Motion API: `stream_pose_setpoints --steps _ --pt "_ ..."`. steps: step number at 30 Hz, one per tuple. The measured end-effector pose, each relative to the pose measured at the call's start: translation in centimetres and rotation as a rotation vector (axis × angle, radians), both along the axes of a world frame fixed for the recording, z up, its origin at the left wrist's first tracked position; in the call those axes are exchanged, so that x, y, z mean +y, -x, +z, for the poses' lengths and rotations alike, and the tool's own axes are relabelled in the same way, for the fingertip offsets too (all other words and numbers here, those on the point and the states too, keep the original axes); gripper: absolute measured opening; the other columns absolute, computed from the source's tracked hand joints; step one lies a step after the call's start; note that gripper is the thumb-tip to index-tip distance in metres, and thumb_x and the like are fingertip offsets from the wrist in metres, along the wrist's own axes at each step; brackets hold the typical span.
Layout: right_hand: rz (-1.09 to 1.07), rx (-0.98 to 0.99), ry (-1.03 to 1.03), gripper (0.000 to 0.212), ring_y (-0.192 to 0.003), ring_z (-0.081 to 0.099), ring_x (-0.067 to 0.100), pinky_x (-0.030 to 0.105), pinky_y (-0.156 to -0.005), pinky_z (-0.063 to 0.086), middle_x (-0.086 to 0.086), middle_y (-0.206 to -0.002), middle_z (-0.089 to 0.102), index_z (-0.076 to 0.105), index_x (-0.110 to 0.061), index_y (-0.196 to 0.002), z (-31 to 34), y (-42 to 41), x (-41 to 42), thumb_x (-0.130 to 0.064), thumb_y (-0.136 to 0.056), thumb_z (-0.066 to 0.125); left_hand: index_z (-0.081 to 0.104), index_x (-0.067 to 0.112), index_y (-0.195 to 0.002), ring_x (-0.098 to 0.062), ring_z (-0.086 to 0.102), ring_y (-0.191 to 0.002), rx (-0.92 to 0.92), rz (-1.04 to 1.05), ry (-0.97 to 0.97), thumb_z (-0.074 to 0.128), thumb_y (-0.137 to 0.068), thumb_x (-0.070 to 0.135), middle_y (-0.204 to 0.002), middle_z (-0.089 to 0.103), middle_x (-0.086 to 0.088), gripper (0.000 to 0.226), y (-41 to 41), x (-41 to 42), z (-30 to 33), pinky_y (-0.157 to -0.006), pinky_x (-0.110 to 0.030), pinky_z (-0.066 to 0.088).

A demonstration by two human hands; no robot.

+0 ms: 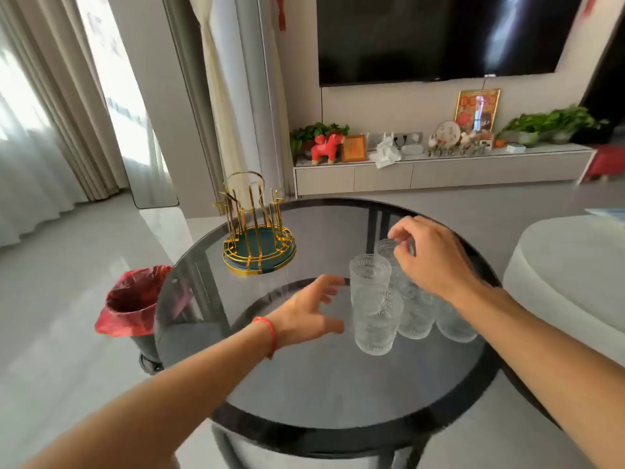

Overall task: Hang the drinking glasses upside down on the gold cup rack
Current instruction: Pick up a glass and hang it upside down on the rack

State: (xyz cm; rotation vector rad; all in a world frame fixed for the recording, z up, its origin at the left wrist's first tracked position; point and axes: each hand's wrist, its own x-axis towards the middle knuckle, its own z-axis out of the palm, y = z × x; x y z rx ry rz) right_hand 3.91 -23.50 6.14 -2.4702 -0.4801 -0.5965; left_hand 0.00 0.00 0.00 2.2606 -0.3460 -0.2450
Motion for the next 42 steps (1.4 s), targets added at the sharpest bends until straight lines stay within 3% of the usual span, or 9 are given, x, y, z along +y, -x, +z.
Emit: stream_pose_setpoints --steps 6,12,18,24,28,30,33,38,42 --pt "-0.133 0.028 -0.141 0.015 -0.083 0.069 0.018 0.043 -0.081 0.059 -0.004 -0.093 0.074 0.073 -0.019 -0.096 -1.5 7.9 -2.6 -0.008 -0.09 0.065 0.016 0.021 -0.155 -0.028 0.042 -0.135 -0.121 0.135 -0.008 0.085 -0.073 0.037 -0.152 0.036 -0.01 0.109 2.8 -5.4 -0.7 -0.113 -0.044 0.041" --pt "-0.064 0.157 -0.374 0.02 -0.067 0.069 0.011 0.043 -0.068 0.062 -0.01 -0.077 0.073 0.069 -0.034 -0.087 -7.3 10.6 -3.8 -0.015 -0.089 0.065 0.035 0.019 -0.146 -0.026 0.049 -0.129 -0.257 0.296 0.005 0.083 -0.071 0.046 -0.141 0.047 -0.006 0.093 1.7 -8.2 -2.9 -0.106 -0.045 0.047" --pt "0.135 0.364 -0.273 0.015 -0.052 0.064 0.015 0.041 -0.057 0.058 -0.01 -0.076 0.073 0.071 -0.037 -0.085 -7.2 9.6 -3.6 -0.024 -0.087 0.064 0.046 0.021 -0.127 -0.015 0.058 -0.109 -0.305 0.361 0.1 0.087 -0.059 0.047 -0.121 0.057 0.006 0.084 1.1 -7.1 -3.4 -0.094 -0.035 0.051" --pt "0.256 0.248 -0.427 0.014 -0.081 0.07 0.014 0.026 -0.062 0.056 -0.011 -0.09 0.072 0.07 -0.033 -0.096 -6.4 10.3 1.7 -0.024 -0.087 0.065 0.056 0.025 -0.128 -0.015 0.068 -0.105 -0.006 0.409 0.644 0.089 -0.055 0.049 -0.126 0.063 -0.004 0.084 1.4 -0.6 -0.9 -0.08 -0.041 0.064" --pt "0.186 0.179 -0.314 0.047 -0.126 0.053 0.008 0.027 -0.104 0.045 -0.011 -0.136 0.051 0.052 -0.026 -0.14 -6.4 6.7 7.1 -0.04 -0.095 0.058 0.06 0.015 -0.13 -0.027 0.067 -0.113 0.078 0.441 0.958 0.086 -0.063 0.042 -0.127 0.067 -0.013 0.077 0.3 2.8 -0.3 -0.085 -0.053 0.062" --pt "0.085 0.355 -0.396 0.061 -0.12 0.059 0.01 0.034 -0.104 0.049 -0.007 -0.138 0.054 0.038 -0.029 -0.153 -5.6 4.2 10.3 -0.051 -0.099 0.053 0.063 0.011 -0.129 -0.031 0.067 -0.115 0.083 0.429 1.056 0.084 -0.072 0.038 -0.124 0.07 -0.015 0.066 -0.6 4.1 -0.6 -0.09 -0.052 0.06" --pt "0.029 0.581 -0.731 0.062 -0.097 0.071 0.013 0.04 -0.082 0.064 0.002 -0.122 0.068 0.044 -0.025 -0.15 -4.9 0.8 14.6 -0.054 -0.097 0.058 0.067 0.01 -0.124 -0.029 0.068 -0.114 0.067 0.437 1.164 0.079 -0.081 0.037 -0.12 0.074 -0.013 0.052 -2.3 5.6 -1.2 -0.094 -0.043 0.059" --pt "0.095 0.913 -1.087 0.042 -0.109 0.072 0.026 0.037 -0.08 0.053 0.013 -0.115 0.079 0.075 -0.012 -0.119 -5.1 -4.2 16.2 -0.045 -0.096 0.065 0.064 0.026 -0.129 -0.016 0.067 -0.116 0.032 0.425 0.895 0.071 -0.082 0.06 -0.122 0.074 0.002 0.058 -5.1 8.2 -1.8 -0.097 -0.038 0.057" --pt "-0.007 0.818 -1.044 0.039 -0.098 0.076 0.024 0.034 -0.066 0.059 0.009 -0.103 0.082 0.079 -0.012 -0.107 -4.1 -7.9 15.6 -0.047 -0.093 0.069 0.053 0.034 -0.141 0.0 0.055 -0.124 -0.128 0.431 0.563 0.053 -0.089 0.07 -0.138 0.062 0.012 0.063 -6.9 10.8 -3.0 -0.099 -0.019 0.043"
